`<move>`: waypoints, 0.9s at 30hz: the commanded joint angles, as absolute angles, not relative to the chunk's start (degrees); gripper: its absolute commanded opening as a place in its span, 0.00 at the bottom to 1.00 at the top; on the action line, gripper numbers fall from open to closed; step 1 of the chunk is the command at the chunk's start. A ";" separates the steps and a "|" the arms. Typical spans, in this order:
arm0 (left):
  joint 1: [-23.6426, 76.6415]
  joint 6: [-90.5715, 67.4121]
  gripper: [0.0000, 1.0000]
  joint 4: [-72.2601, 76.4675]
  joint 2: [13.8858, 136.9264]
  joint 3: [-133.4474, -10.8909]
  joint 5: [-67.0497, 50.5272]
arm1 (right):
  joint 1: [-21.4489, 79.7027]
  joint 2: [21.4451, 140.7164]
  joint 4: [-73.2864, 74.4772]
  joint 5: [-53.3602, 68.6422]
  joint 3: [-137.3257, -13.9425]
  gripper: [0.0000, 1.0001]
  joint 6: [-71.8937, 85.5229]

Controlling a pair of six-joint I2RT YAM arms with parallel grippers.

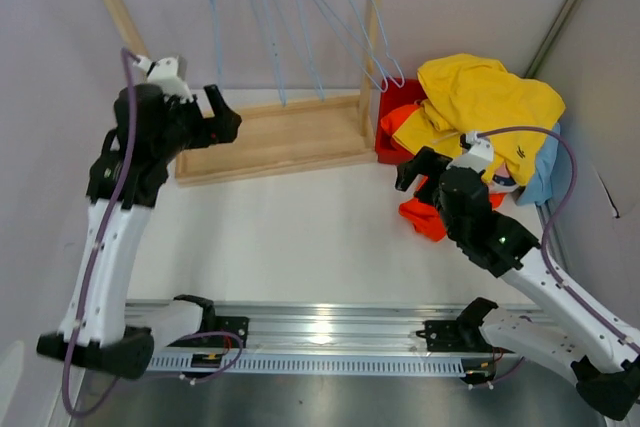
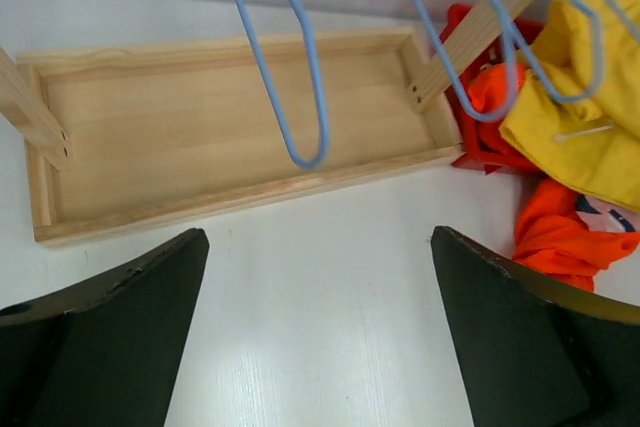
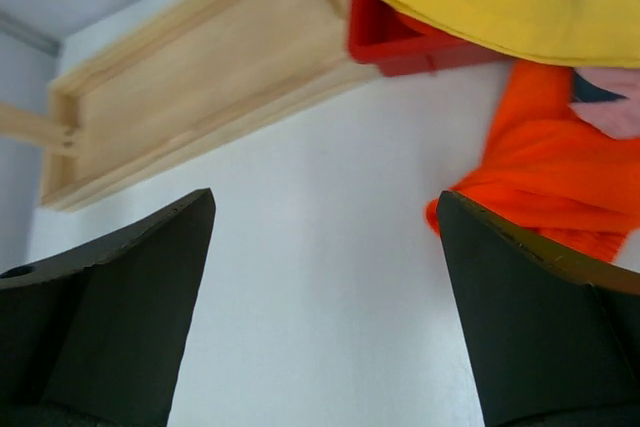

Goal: Remove the shorts from the hanger

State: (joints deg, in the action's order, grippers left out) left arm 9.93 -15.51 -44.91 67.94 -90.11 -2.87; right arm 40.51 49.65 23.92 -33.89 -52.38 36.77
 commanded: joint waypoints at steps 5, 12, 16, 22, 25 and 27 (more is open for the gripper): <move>15.12 -16.70 0.99 -38.67 47.31 -80.25 1.75 | 45.26 48.95 16.61 -21.10 -66.50 0.99 21.81; 15.21 -15.29 0.99 -43.33 44.12 -82.62 2.02 | 48.42 54.49 17.23 -21.88 -74.96 1.00 17.93; 15.21 -14.68 0.99 -43.77 42.89 -81.92 2.46 | 49.83 55.55 17.22 -23.02 -76.37 1.00 16.88; 15.21 -13.89 0.99 -44.12 42.89 -82.09 3.43 | 50.54 55.72 17.05 -25.66 -76.73 1.00 15.91; 15.12 -13.80 0.99 -43.95 42.54 -82.18 3.78 | 50.63 55.72 17.05 -26.45 -76.82 1.00 15.38; 15.21 -13.71 0.99 -44.03 42.45 -82.18 3.95 | 50.63 55.81 17.48 -27.15 -77.25 1.00 15.47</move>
